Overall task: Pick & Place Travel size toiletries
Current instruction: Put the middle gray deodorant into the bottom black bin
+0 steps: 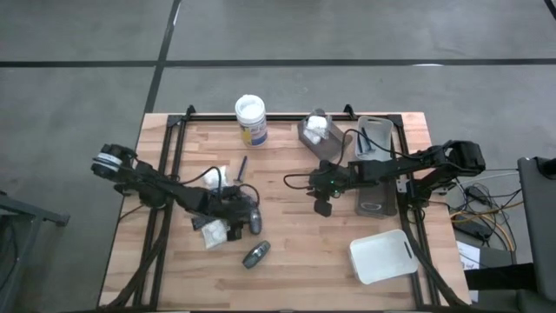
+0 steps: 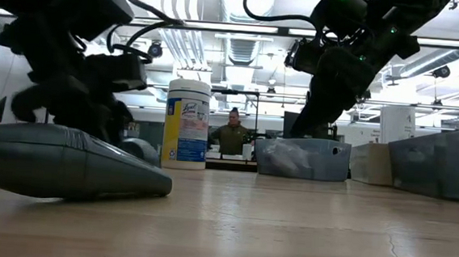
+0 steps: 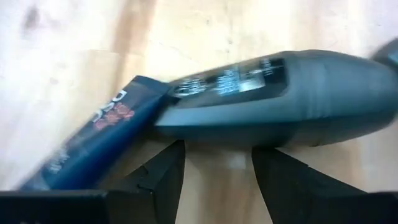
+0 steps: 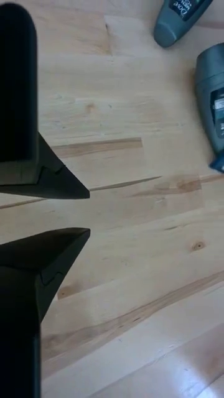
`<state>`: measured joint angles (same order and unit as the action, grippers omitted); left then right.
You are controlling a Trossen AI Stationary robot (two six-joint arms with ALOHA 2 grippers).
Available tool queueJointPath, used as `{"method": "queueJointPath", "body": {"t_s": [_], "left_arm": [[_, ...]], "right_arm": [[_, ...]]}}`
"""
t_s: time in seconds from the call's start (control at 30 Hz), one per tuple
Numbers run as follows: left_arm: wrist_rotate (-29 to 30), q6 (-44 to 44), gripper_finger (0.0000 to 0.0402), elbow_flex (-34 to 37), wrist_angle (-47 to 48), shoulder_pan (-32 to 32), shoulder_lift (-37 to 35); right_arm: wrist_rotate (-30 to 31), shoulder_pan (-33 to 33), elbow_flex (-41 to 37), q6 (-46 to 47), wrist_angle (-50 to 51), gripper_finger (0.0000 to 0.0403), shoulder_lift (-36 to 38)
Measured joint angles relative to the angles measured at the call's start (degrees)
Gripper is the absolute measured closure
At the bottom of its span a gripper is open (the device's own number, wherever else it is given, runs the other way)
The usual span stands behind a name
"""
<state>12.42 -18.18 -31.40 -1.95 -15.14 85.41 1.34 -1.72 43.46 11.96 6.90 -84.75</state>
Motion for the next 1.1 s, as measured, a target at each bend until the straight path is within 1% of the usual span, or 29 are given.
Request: {"method": "queueJointPath", "body": {"t_s": [0.3,0.47,0.67,0.9,1.1], "left_arm": [[-0.7,1.3,0.0209,0.0,-2.3,1.8,1.2],[-3.5,1.7,0.0209,0.0,-7.2,2.0,3.3],[-4.1,2.7,0.0209,-0.6,-12.0,2.4,6.0],[-4.9,8.9,0.0209,-6.0,-12.0,2.9,10.2],[-4.9,15.7,0.0209,-12.9,-11.8,3.8,16.2]], "right_arm": [[0.0,0.0,0.0,0.0,-0.1,0.0307,0.0],[0.0,0.0,0.0,0.0,-0.4,0.0321,0.0],[0.0,0.0,0.0,0.0,-1.4,0.0342,0.0],[0.0,0.0,0.0,0.0,-2.8,0.0355,0.0],[0.0,0.0,0.0,0.0,-2.9,0.034,0.0]]}}
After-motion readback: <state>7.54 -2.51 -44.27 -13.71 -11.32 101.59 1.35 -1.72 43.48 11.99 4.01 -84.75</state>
